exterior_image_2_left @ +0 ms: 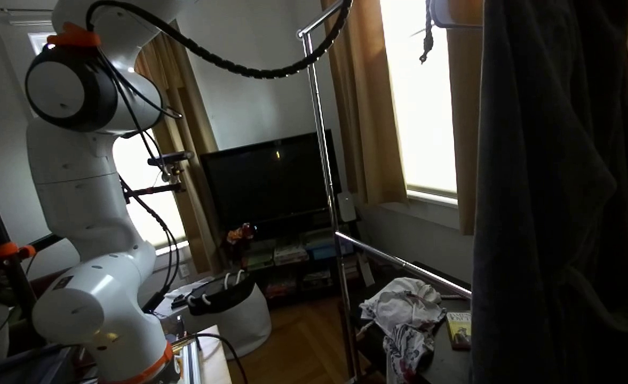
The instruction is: Move the white rope to the far right side of the top rail
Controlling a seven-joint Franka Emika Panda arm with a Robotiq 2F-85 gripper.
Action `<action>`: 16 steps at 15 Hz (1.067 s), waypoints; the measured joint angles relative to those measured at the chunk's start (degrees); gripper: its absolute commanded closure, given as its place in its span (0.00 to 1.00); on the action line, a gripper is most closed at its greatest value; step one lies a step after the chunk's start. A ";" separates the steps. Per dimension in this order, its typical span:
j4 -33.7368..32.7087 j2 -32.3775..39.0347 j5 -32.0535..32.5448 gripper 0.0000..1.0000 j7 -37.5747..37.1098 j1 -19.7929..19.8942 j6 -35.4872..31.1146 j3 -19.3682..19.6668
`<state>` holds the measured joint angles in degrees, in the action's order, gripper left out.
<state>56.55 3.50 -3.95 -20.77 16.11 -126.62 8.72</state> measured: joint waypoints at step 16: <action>-7.81 6.04 -0.44 0.11 -8.29 -0.42 3.08 -0.02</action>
<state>48.74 9.54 -4.39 -29.06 15.69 -123.54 8.70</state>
